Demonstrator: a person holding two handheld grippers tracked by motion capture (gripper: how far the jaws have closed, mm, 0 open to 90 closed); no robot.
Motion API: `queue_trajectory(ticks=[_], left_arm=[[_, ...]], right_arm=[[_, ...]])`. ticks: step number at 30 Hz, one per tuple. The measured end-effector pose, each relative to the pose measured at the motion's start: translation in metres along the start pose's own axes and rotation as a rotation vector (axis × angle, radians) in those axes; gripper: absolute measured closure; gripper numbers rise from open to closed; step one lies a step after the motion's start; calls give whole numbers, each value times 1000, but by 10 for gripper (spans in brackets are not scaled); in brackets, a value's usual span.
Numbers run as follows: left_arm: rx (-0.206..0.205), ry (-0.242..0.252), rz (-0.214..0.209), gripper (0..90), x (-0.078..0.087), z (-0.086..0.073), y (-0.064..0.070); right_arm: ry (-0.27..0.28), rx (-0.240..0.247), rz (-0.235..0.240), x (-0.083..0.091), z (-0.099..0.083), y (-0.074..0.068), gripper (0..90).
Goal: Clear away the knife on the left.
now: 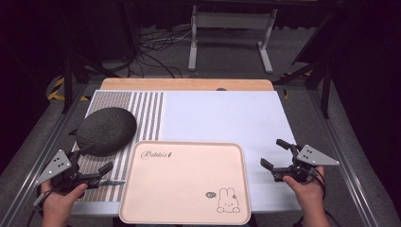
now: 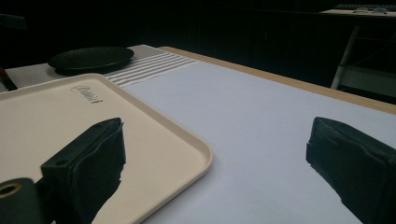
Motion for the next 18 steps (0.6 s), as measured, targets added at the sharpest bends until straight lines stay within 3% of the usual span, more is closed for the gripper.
queue_trajectory(ticks=[4, 7, 8, 9, 10, 12, 15, 18], left_arm=[[2, -21, -4, 73, 1, 4, -2], [-10, -74, -9, 80, 0, 7, -3], [-31, -162, -9, 82, 0, 9, -3], [-53, -212, -5, 88, 0, 10, -4], [-53, -212, -5, 99, 0, 10, -4], [-56, -295, -4, 100, 0, 12, -6], [-71, -370, -17, 100, 0, 16, -8], [-97, -411, -14, 100, 1, 19, -9]], right_arm=[[0, -6, -1, 1, 0, 1, 53], [-3, -14, 3, 0, 0, 1, 58], [-5, -14, 2, 0, -1, 2, 58], [-4, -12, 3, 0, -1, 2, 58], [-4, -12, 3, 0, -1, 2, 58], [-4, -16, 6, -1, -1, 1, 59], [-6, -17, 7, -1, -1, 1, 59], [-16, -13, 7, -2, -2, 1, 59]])
Point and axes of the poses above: each handheld gripper's, and its own axes: x roughly backward along the jaws, z roughly out of its top, y roughly to its right, the point moved 3 cm from there along -x, roughly forward along the jaws, and after that the axes turned 2 degrees about -z, right-handed, at the moved point
